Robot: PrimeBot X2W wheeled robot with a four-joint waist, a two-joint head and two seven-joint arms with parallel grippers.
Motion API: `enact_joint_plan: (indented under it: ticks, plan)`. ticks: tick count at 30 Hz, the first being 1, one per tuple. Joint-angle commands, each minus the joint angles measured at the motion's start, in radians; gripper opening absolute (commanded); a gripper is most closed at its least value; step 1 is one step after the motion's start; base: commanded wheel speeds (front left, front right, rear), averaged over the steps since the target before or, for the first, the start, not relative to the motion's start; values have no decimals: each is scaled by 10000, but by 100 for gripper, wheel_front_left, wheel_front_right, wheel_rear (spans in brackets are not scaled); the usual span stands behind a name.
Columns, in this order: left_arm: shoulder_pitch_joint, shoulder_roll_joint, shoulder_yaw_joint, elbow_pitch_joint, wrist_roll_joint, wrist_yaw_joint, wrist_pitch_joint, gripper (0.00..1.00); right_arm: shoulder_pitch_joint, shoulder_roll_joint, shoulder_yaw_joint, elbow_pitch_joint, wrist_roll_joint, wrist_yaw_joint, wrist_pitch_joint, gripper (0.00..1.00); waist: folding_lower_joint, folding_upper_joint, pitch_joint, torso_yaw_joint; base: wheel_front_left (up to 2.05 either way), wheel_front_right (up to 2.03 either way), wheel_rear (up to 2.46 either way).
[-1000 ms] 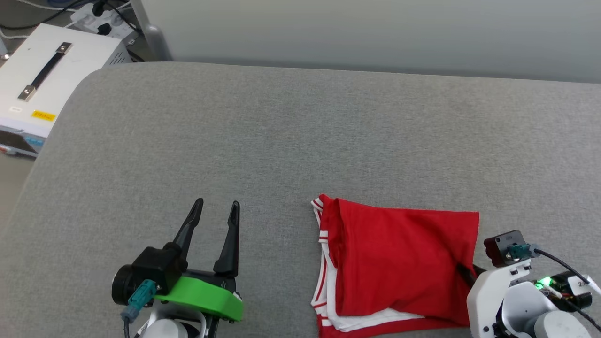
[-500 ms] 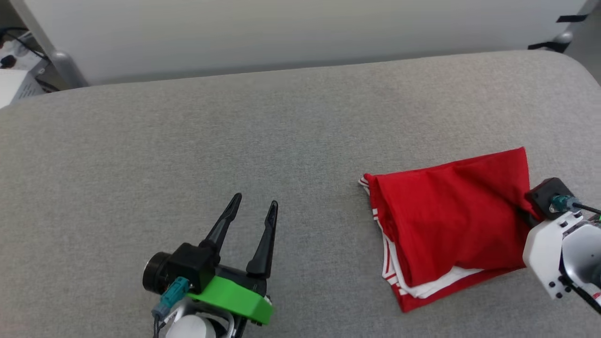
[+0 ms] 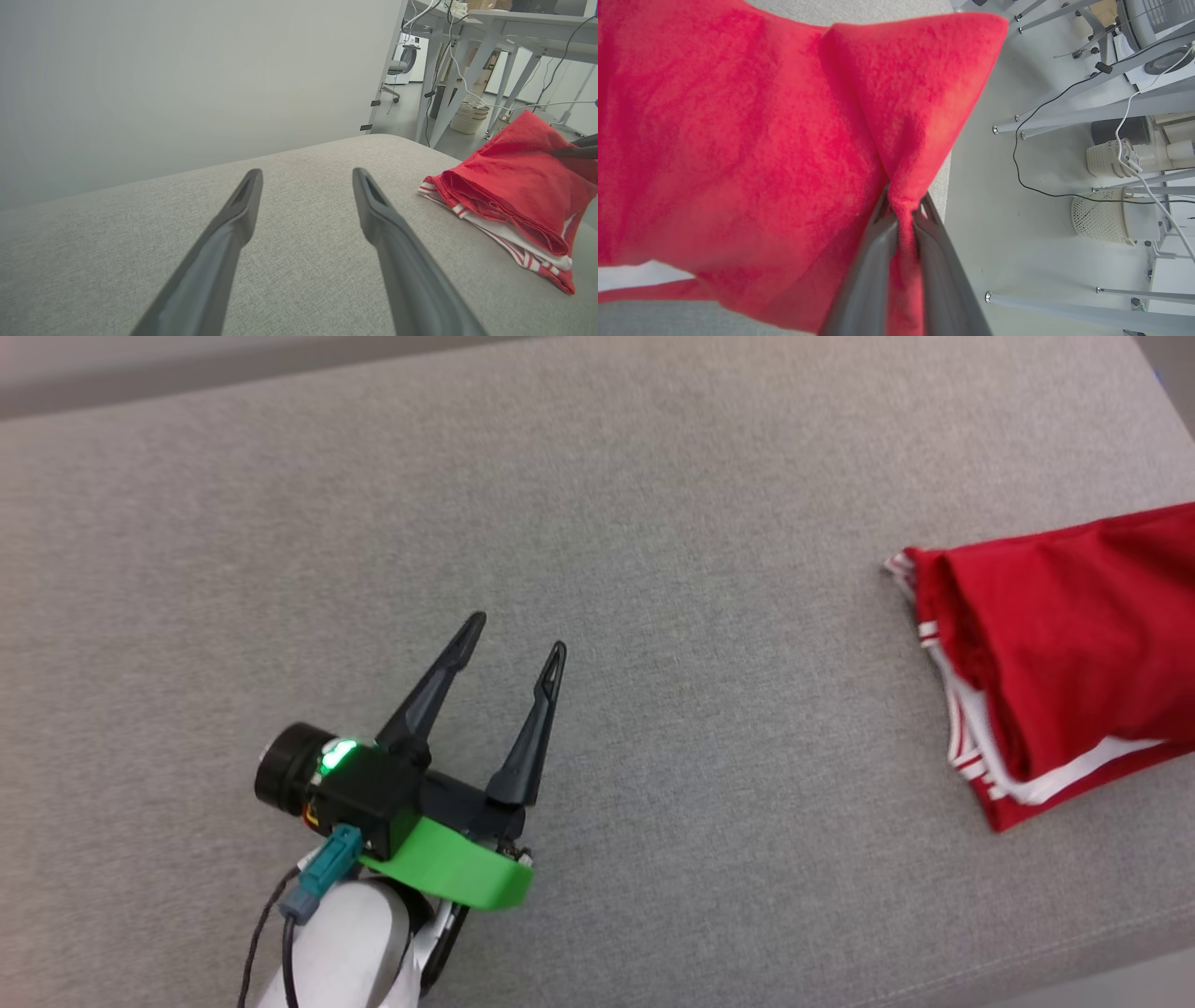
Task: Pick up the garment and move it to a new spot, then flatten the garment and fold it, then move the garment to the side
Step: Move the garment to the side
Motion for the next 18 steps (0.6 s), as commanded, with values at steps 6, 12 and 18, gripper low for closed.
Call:
enact_joint_plan:
  ticks: [6,12,18]
  plan:
    - [-781,433,-98,-1058,167,-57,484,100,-1132,333,-837,1879,-359,-11,-997,0,-1,-1,1865,-632,0,0,0]
    - [-1106,647,12,-2046,219,-11,883,100,-1891,426,-1423,3313,-722,-11,-1682,0,-1,-1,2531,-410,0,0,0]
    - [-1196,777,309,-2394,145,161,936,100,-2402,623,-2169,4468,-1291,-11,-2388,0,-1,-1,2959,-64,0,0,0]
